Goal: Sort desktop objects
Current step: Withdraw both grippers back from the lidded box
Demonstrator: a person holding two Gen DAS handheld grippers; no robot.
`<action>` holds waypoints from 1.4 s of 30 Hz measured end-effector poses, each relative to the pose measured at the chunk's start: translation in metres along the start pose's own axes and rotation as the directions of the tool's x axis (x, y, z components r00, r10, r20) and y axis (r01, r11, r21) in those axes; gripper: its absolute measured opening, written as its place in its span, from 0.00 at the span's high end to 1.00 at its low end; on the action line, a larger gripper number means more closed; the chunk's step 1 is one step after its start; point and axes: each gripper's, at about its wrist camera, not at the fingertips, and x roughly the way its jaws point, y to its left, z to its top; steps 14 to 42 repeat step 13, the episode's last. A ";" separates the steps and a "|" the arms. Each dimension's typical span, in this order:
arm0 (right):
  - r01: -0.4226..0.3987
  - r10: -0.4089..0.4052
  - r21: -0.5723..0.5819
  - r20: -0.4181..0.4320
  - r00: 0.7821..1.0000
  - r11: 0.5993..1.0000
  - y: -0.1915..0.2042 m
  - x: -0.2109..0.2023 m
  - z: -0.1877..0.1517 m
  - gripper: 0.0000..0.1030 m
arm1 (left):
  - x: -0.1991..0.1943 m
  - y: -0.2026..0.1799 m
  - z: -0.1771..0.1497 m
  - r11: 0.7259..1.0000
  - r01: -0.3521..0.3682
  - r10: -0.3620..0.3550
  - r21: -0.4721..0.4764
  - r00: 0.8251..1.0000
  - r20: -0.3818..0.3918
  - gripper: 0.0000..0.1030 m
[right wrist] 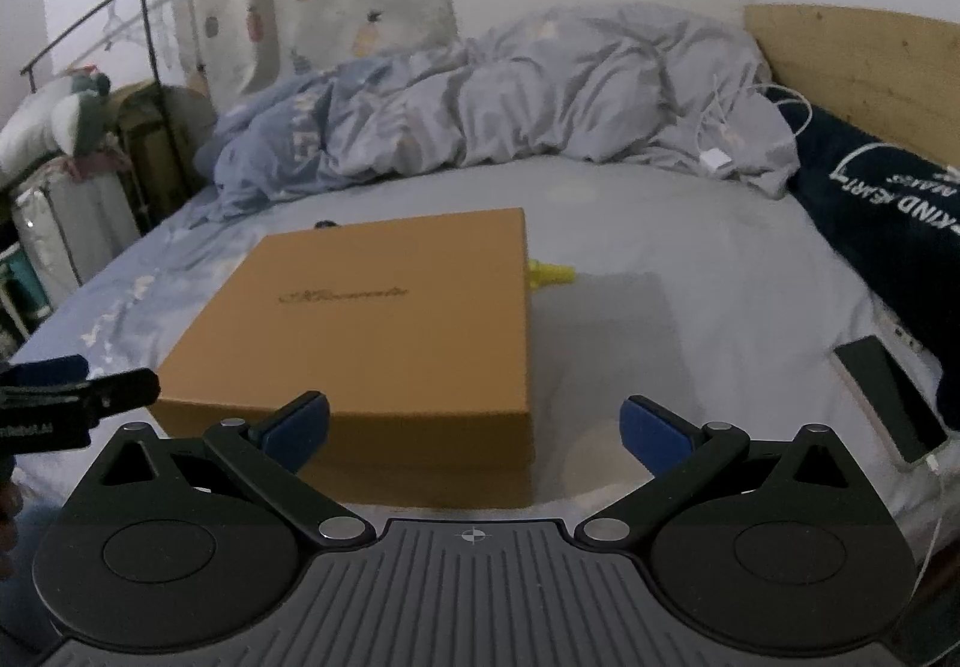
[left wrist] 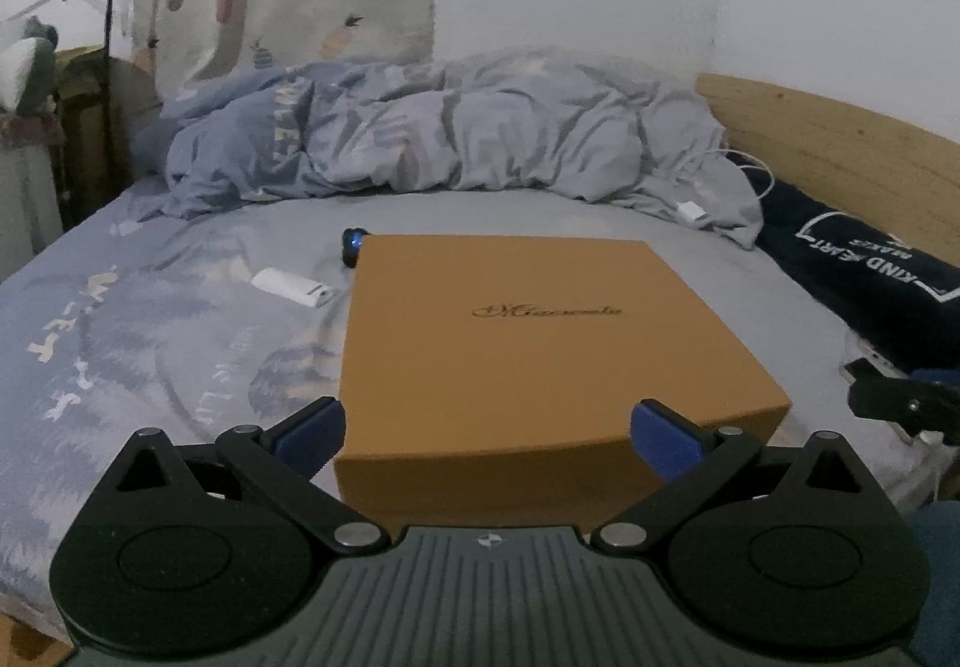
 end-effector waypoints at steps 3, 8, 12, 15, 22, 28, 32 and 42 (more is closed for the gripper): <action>-0.005 0.005 0.014 -0.008 1.000 1.000 0.000 0.001 -0.002 0.00 | -0.001 0.000 0.000 1.000 0.004 -0.004 0.000 1.000 0.005 0.00; -0.010 0.010 0.021 -0.014 1.000 1.000 0.002 0.002 -0.003 0.00 | 0.000 0.002 0.000 1.000 0.016 -0.016 -0.013 1.000 0.003 0.00; -0.013 0.013 0.028 -0.019 1.000 1.000 0.004 0.002 -0.003 0.00 | 0.001 0.004 0.001 0.999 0.024 -0.023 -0.021 1.000 0.004 0.00; -0.012 0.013 0.029 -0.019 1.000 1.000 0.005 0.002 -0.003 0.00 | 0.001 0.004 0.001 1.000 0.024 -0.023 -0.020 1.000 0.004 0.00; -0.012 0.013 0.029 -0.019 1.000 1.000 0.005 0.002 -0.003 0.00 | 0.001 0.004 0.001 1.000 0.024 -0.023 -0.020 1.000 0.004 0.00; -0.012 0.013 0.029 -0.019 1.000 1.000 0.005 0.002 -0.003 0.00 | 0.001 0.004 0.001 1.000 0.024 -0.023 -0.020 1.000 0.004 0.00; -0.012 0.013 0.029 -0.019 1.000 1.000 0.005 0.002 -0.003 0.00 | 0.001 0.004 0.001 1.000 0.024 -0.023 -0.020 1.000 0.004 0.00; -0.012 0.013 0.029 -0.019 1.000 1.000 0.005 0.002 -0.003 0.00 | 0.001 0.004 0.001 1.000 0.024 -0.023 -0.020 1.000 0.004 0.00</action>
